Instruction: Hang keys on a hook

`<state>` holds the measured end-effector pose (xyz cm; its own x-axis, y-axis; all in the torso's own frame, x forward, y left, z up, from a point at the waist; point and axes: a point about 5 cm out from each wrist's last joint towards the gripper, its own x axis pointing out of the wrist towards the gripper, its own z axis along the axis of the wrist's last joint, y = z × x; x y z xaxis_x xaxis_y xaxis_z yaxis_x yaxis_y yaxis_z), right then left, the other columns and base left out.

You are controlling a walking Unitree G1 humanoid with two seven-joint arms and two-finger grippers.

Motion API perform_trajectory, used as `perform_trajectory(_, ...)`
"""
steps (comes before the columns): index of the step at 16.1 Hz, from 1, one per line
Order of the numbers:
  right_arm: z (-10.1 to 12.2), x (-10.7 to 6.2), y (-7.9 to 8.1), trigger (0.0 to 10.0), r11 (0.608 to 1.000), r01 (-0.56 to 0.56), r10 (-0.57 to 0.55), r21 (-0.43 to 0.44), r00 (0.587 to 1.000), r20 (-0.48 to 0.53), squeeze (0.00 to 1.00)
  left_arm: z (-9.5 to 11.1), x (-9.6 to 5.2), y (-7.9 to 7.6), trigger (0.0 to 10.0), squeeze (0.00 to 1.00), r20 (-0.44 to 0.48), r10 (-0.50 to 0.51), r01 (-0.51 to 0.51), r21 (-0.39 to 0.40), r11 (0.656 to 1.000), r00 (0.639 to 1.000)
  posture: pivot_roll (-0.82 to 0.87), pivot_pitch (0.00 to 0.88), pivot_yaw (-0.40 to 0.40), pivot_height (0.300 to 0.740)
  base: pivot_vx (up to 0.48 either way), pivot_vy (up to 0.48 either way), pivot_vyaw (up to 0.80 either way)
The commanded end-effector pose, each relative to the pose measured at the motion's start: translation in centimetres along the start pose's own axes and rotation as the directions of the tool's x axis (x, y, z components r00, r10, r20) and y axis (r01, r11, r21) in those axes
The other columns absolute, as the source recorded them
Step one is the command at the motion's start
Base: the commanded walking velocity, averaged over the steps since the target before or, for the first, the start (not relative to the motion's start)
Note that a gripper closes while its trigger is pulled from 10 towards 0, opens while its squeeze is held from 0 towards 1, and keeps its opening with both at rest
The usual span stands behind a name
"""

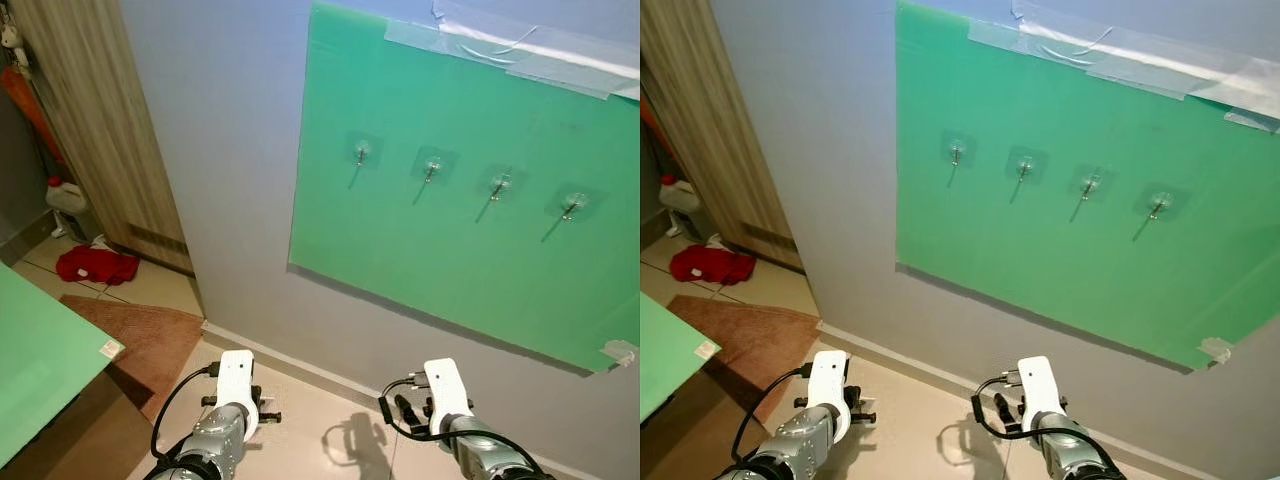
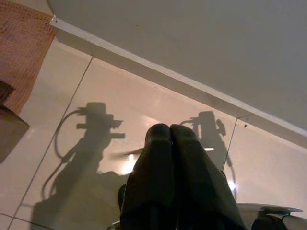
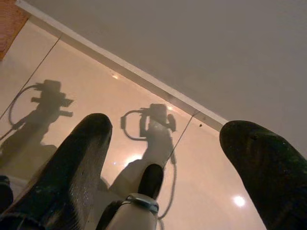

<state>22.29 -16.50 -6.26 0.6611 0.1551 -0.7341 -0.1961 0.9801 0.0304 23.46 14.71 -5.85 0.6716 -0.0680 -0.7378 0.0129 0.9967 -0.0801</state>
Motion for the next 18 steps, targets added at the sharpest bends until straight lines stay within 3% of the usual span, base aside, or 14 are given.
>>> perform_trajectory(1, -0.1, -0.1, -0.4, 10.0, 1.000, 0.006, -0.006, -0.004, 1.000, -0.001, 0.00, -0.1, 0.0, -0.4, 10.0, 0.00, -0.001, -0.010, 0.010, 0.016, 1.000, 1.000, -0.04, 0.000, -0.051, 0.740, 0.000, 0.000, 0.00)
perform_trajectory(10, -0.2, -0.2, -0.6, 10.0, 1.000, 0.017, -0.017, 0.005, 1.000, -0.005, 0.00, -0.2, 0.0, -0.3, 10.0, 0.00, -0.006, -0.016, 0.016, 0.042, 0.999, 1.000, -0.05, 0.000, -0.032, 0.740, 0.000, 0.000, 0.00)
perform_trajectory(13, -0.8, -0.3, -0.7, 10.0, 1.000, 0.013, -0.014, -0.015, 0.999, -0.029, 0.00, -1.3, -0.2, -0.2, 10.0, 0.00, -0.033, -0.010, 0.012, 0.071, 0.997, 0.999, -0.05, 0.000, -0.044, 0.740, 0.000, 0.000, 0.00)
perform_trajectory(18, -1.0, -0.3, -0.2, 10.0, 1.000, 0.000, -0.001, -0.021, 0.999, -0.034, 0.00, -1.6, -0.3, -0.1, 10.0, 0.00, -0.045, -0.011, 0.013, 0.046, 0.999, 0.999, -0.06, 0.000, -0.032, 0.740, 0.000, 0.000, 0.00)
